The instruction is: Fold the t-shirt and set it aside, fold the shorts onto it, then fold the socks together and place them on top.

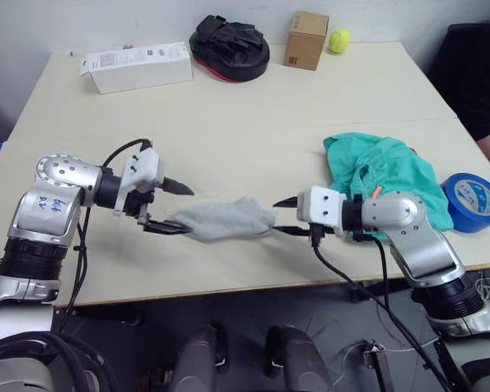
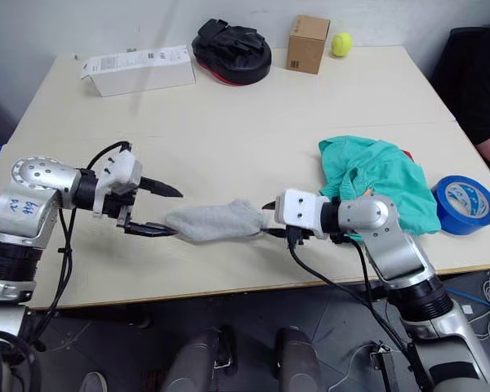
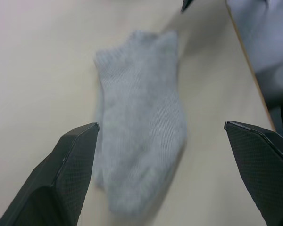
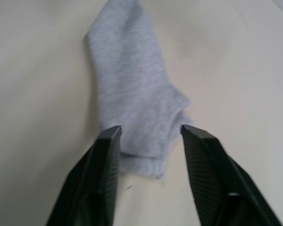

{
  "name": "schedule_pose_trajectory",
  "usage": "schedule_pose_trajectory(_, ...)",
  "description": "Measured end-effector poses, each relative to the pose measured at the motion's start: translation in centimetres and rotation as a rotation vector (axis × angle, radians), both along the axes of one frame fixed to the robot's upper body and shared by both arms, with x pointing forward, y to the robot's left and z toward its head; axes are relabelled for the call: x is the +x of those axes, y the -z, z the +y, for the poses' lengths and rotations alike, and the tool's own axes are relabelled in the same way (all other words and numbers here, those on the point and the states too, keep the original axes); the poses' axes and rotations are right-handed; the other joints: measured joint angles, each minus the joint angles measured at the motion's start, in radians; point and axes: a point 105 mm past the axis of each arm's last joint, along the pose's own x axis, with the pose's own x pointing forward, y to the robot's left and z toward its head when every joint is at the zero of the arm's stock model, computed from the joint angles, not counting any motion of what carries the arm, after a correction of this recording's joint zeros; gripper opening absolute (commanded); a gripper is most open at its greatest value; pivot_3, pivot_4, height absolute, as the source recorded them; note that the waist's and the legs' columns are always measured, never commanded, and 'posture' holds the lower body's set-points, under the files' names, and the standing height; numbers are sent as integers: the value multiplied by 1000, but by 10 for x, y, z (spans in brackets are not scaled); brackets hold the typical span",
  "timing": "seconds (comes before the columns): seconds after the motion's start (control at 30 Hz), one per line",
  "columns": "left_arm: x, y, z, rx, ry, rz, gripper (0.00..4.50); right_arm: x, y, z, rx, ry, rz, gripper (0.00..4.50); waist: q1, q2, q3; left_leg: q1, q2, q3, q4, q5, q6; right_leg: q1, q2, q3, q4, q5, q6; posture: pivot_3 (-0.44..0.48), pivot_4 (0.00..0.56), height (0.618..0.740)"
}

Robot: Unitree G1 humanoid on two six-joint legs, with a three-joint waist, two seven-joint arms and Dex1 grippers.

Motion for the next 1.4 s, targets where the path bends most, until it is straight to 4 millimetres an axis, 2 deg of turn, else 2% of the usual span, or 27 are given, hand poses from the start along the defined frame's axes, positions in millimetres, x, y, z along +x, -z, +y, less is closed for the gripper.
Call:
schedule_pose_trajectory(0.1,3,6,-7,-7,-32,-2,3293,9,-5,8,27,16,-9,29,-1,0,0,0,0,0,0,0,0,0,0,0,0,0,0,0,150,740)
schedule_pose_trajectory(0.27,10,28,-7,65,-81,-14,1544,30,4,24,13,57,-10,0,-2,0,0,0,0,1,0,0,0,-1,1,1,1,0,0,0,150,740)
schedule_pose_trajectory(0.43,14,45,-7,170,-70,-44,32,37,9,45,-33,15,-67,0,0,0,0,0,0,1,-1,0,0,-1,1,1,0,0,0,0,150,740)
schedule_pose_trajectory(0.57,16,56,-9,206,-73,-35,32,38,33,47,-125,-1,-62,0,0,0,0,-1,0,1,-1,0,0,-1,1,1,1,0,0,0,150,740)
schedule_pose_trajectory(0.67,18,58,-11,214,-72,-41,32,38,41,44,-156,1,-69,0,-2,0,0,-1,0,2,-1,0,0,-1,1,1,1,0,0,0,150,740)
schedule_pose_trajectory(0.93,22,58,-22,195,-63,-64,32,51,38,22,-218,73,-172,0,2,0,0,0,-1,1,0,0,0,-1,-1,1,0,0,0,0,150,740)
schedule_pose_trajectory(1.07,25,57,-24,179,-65,-76,32,56,33,4,-193,146,-143,0,0,0,0,0,-1,1,0,0,0,-1,0,1,0,0,0,0,150,740)
schedule_pose_trajectory(1.17,28,55,-29,154,-67,-94,32,50,18,12,-95,141,-109,0,-2,0,0,0,0,1,0,0,0,-1,0,1,1,0,0,0,150,740)
schedule_pose_trajectory(1.3,30,46,-30,112,-76,-113,32,22,0,41,42,15,-35,0,-3,0,0,0,1,1,0,0,-1,-1,1,0,1,0,0,0,150,740)
schedule_pose_trajectory(1.4,29,40,-24,92,-83,-102,32,12,3,50,31,-34,-15,0,-2,0,0,0,1,1,0,0,-1,-1,1,0,1,0,0,0,150,740)
